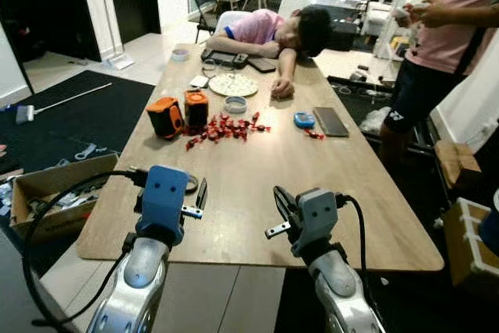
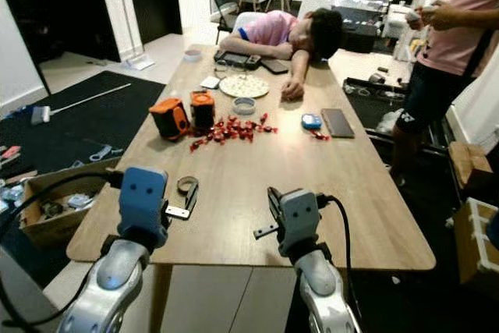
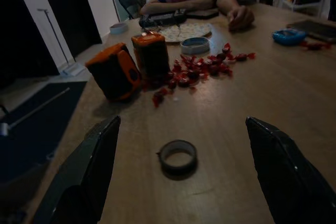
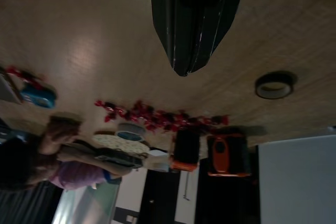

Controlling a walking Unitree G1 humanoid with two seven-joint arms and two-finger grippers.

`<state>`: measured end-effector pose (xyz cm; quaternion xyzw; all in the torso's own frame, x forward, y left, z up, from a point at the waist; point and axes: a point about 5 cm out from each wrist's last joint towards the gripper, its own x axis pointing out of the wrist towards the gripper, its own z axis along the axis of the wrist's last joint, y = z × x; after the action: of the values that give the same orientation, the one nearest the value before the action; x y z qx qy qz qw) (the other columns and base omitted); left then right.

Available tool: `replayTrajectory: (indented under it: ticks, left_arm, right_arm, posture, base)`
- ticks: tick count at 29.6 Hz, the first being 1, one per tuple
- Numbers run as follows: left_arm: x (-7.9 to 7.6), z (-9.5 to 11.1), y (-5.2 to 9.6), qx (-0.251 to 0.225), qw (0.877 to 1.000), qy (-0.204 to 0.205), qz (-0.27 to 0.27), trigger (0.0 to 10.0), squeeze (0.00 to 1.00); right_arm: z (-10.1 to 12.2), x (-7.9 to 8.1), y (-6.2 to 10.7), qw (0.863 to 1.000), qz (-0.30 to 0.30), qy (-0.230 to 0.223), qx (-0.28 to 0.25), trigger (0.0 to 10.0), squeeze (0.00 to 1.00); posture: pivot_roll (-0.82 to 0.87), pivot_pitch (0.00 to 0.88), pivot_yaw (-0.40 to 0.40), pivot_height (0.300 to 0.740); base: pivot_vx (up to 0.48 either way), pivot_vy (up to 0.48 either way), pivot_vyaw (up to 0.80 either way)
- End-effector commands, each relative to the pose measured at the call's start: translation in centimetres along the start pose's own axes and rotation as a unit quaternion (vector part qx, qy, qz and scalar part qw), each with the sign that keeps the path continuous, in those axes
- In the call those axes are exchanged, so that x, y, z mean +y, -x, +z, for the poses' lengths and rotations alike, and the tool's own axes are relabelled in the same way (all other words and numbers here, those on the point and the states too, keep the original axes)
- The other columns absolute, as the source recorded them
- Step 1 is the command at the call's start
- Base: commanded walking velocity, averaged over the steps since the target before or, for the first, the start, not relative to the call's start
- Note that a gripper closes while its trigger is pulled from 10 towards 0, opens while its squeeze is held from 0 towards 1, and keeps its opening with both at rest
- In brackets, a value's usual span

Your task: Hang keys on a hook

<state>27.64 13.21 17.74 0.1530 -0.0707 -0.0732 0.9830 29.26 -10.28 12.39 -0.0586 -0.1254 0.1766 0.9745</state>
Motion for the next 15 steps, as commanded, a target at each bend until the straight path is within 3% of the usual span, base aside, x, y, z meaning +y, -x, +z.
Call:
replayTrajectory:
  ticks: [1, 2, 5, 7, 11, 15]
  left_arm:
    - [-0.5, -0.2, -0.7, 0.022, 0.999, -0.037, -0.033, 10.0, 0.0]
    - [-0.6, 0.2, -1.7, 0.035, 0.997, -0.049, -0.056, 10.0, 0.0]
    - [-0.9, 0.5, -2.2, 0.043, 0.996, -0.042, -0.072, 10.0, 0.0]
    - [-2.0, 1.3, -3.2, 0.057, 0.992, -0.007, -0.114, 10.0, 0.0]
    - [-2.6, 1.4, -3.6, 0.064, 0.989, 0.007, -0.132, 10.0, 0.0]
    - [-5.7, 0.3, -5.9, 0.119, 0.979, 0.013, -0.163, 10.0, 0.0]
  right_arm:
    - [-0.2, -0.1, 0.1, 1.0, -0.001, 0.002, 0.003, 10.0, 0.0]
    - [0.0, 0.1, 0.0, 1.0, 0.002, 0.002, 0.0, 10.0, 0.0]
    - [0.1, 0.2, -0.1, 1.0, 0.004, 0.002, -0.002, 10.0, 0.0]
    - [0.3, 0.4, -0.3, 1.0, 0.011, 0.001, -0.006, 10.0, 0.0]
    - [0.4, 0.5, -0.4, 1.0, 0.013, 0.001, -0.007, 10.0, 0.0]
    - [0.9, 0.8, -0.7, 1.0, 0.019, 0.004, -0.014, 10.0, 0.0]
  posture:
    - [0.18, 0.086, -0.025, 0.74]
    - [0.18, 0.094, -0.022, 0.74]
    - [0.18, 0.094, -0.022, 0.74]
    - [0.18, 0.119, -0.015, 0.74]
    - [0.18, 0.121, -0.014, 0.74]
    - [0.15, 0.165, 0.011, 0.74]
  base:
    - [0.0, 0.0, 0.0]
    - [0.0, 0.0, 0.0]
    - [0.0, 0.0, 0.0]
    - [0.0, 0.0, 0.0]
    - [0.0, 0.0, 0.0]
    - [0.0, 0.0, 0.0]
